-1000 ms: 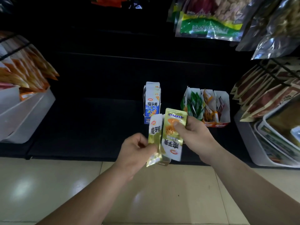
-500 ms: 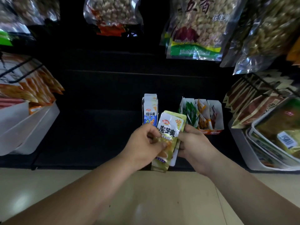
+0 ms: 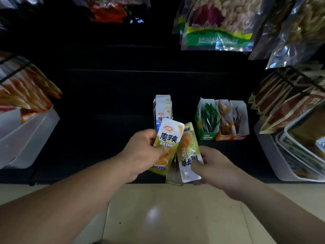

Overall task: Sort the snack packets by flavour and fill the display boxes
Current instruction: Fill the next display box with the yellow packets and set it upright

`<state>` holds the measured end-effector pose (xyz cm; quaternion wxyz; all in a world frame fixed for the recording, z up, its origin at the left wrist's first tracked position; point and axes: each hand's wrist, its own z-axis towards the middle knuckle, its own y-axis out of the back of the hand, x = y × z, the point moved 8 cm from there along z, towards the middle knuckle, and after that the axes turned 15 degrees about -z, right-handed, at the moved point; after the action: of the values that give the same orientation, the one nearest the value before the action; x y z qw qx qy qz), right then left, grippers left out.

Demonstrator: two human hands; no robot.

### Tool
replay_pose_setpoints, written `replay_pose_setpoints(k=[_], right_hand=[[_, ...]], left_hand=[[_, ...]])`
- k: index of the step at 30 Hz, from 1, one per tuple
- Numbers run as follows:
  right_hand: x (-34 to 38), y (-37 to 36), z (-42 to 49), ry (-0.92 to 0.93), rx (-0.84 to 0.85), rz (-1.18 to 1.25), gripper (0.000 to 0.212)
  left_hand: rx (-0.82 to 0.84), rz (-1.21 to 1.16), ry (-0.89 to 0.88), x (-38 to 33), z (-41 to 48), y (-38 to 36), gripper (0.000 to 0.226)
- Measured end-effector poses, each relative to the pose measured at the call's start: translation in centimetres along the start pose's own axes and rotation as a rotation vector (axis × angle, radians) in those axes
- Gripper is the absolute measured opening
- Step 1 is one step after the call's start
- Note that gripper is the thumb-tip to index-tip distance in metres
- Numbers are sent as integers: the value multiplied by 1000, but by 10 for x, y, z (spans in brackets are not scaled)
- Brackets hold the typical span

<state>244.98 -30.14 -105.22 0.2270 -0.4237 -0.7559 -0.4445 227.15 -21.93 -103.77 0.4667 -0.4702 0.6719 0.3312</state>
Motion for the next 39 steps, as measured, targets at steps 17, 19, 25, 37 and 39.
replay_pose_setpoints(k=[17, 19, 25, 37, 39], right_hand=[[8, 54, 19, 103, -236, 10, 6], [8, 48, 19, 135, -216, 74, 7], [19, 33, 16, 222, -150, 199, 19], [0, 21, 36, 232, -322, -335, 13], [-5, 17, 40, 232, -342, -353, 11]], left_hand=[[308, 333, -119, 26, 22, -34, 33], [343, 317, -82, 32, 19, -39, 38], [289, 311, -96, 38, 16, -42, 30], [88, 475, -12, 68, 25, -18, 60], [69, 552, 87, 83, 27, -6, 68]])
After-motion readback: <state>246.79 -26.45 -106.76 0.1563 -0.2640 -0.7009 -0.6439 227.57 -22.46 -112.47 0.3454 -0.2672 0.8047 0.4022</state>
